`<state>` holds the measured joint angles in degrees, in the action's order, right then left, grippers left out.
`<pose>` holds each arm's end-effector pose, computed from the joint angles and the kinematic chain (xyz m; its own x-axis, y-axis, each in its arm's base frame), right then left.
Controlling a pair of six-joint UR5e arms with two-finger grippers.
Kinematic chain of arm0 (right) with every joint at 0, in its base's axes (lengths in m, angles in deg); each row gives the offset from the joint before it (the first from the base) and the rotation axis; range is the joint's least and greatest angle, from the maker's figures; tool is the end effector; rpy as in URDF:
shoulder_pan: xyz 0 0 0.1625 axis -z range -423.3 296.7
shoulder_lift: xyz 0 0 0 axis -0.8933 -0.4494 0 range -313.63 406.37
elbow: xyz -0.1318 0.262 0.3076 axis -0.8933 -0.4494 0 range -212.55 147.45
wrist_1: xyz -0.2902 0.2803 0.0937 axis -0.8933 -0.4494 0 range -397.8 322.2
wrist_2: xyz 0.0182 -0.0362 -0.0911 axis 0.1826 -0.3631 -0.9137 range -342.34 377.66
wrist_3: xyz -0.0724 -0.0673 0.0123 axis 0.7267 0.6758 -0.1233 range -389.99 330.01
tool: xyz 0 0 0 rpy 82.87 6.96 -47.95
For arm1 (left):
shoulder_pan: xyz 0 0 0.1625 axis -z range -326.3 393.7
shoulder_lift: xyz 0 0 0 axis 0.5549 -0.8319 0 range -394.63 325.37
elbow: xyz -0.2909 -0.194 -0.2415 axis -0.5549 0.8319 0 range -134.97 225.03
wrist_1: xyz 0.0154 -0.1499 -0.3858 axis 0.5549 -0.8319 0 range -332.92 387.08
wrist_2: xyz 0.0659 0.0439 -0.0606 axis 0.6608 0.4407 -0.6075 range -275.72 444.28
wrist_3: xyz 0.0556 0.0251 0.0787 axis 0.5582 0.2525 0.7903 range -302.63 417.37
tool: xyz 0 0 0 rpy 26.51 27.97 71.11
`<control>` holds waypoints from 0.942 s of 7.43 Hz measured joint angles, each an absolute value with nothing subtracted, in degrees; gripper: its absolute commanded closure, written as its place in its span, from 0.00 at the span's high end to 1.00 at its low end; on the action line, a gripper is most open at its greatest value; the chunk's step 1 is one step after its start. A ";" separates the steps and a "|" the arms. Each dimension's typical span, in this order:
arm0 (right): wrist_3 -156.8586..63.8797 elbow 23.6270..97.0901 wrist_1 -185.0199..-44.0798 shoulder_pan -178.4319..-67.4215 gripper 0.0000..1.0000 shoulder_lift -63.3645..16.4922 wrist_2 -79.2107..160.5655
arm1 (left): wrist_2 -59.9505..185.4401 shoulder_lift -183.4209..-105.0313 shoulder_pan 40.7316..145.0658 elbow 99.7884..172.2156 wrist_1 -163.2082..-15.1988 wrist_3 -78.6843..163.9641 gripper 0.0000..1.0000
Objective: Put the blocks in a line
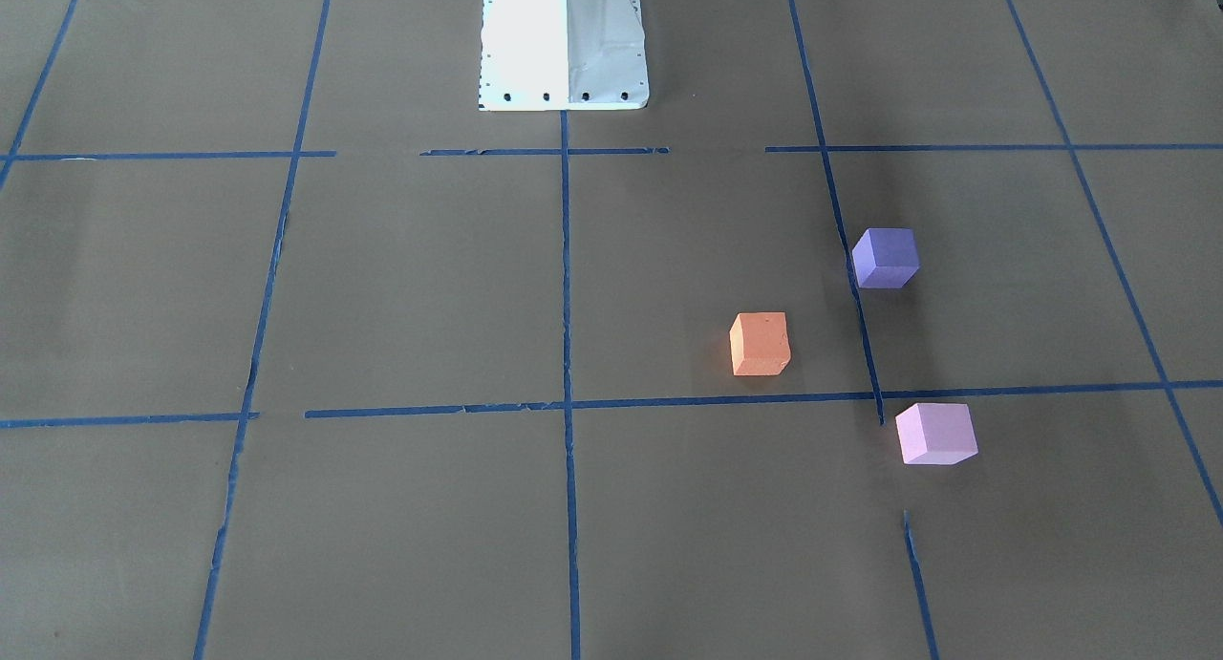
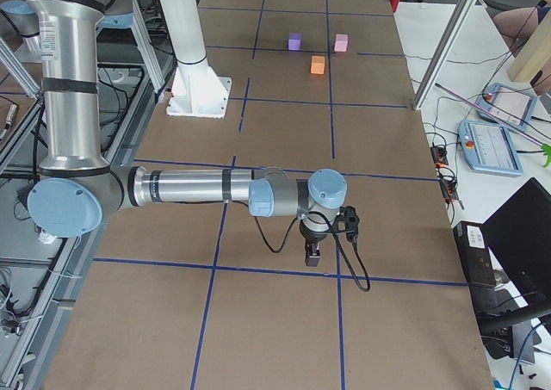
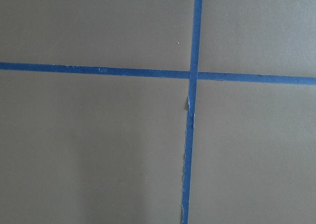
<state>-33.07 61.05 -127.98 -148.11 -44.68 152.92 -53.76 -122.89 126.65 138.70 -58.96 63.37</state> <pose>0.0183 -0.4902 0.6359 0.7021 -0.0391 0.7110 0.0524 0.9986 0.0032 -0.0837 -0.4726 0.6442 0.6681 0.0438 -0.7428 -0.0186 0.9989 0.0423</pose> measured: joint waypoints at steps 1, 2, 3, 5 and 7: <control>-33.06 61.05 -128.00 -148.11 1.00 -44.68 152.92 | -53.04 -122.86 126.73 138.72 -58.45 63.43 1.00; -33.06 61.05 -128.01 -148.11 1.00 -44.68 152.92 | -51.97 -122.74 126.78 138.66 -58.19 63.35 1.00; -33.07 61.05 -128.00 -148.11 1.00 -44.68 152.92 | -50.16 -122.64 126.82 138.71 -58.13 62.94 1.00; -33.06 61.06 -127.98 -148.11 1.00 -44.68 152.92 | -47.93 -122.86 126.83 140.82 -58.13 59.84 1.00; -33.07 61.05 -127.98 -148.11 1.00 -44.68 152.92 | -47.88 -124.51 124.22 144.82 -58.22 54.59 1.00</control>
